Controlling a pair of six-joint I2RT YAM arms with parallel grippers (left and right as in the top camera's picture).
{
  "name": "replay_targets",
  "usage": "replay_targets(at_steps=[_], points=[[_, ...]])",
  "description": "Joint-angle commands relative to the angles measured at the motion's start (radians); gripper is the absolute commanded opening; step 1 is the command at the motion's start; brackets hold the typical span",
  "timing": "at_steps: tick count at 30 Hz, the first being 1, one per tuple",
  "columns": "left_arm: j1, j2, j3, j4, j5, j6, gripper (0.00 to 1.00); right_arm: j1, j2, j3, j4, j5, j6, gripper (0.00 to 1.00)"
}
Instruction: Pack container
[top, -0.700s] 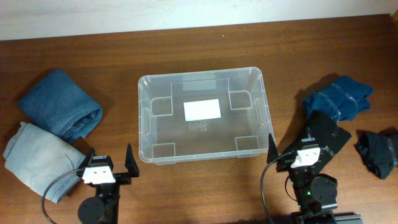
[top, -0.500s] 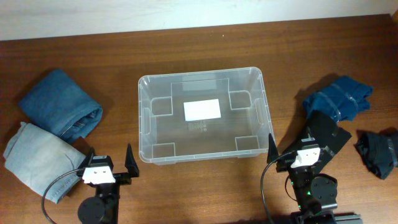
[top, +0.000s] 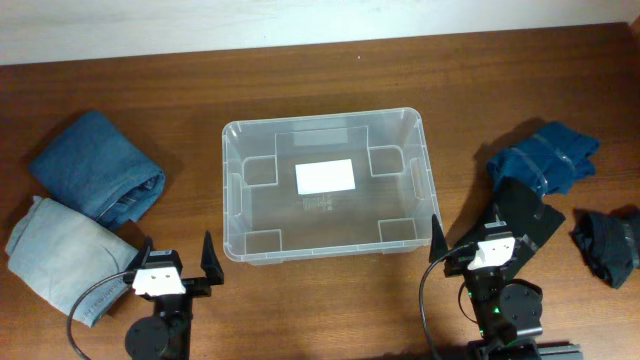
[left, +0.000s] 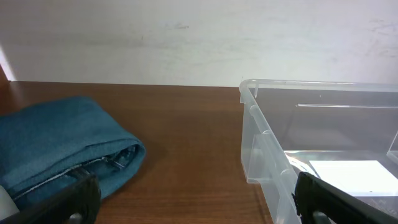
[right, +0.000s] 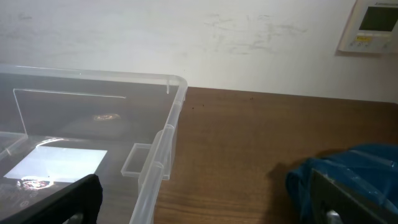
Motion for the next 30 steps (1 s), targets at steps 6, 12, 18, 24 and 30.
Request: replay_targets(at_steps=[6, 12, 18, 24, 30], points=[[0.005, -0.010, -0.009, 0.000, -0.011, 0.019, 0.99, -0.007, -0.006, -0.005, -0.006, 0.008, 0.005, 0.98], [0.005, -0.010, -0.009, 0.000, -0.010, 0.019, 0.99, -0.007, -0.006, -0.005, -0.006, 0.008, 0.005, 0.99], [0.005, -0.010, -0.009, 0.000, -0.010, 0.019, 0.99, -0.007, -0.006, -0.005, -0.006, 0.008, 0.005, 0.98], [0.005, -0.010, -0.009, 0.002, -0.018, 0.019, 0.99, -0.006, -0.006, -0.005, -0.002, 0.007, 0.005, 0.98], [0.004, -0.010, 0.009, 0.019, -0.017, -0.064, 1.00, -0.007, -0.002, 0.020, -0.009, 0.010, 0.147, 0.99]])
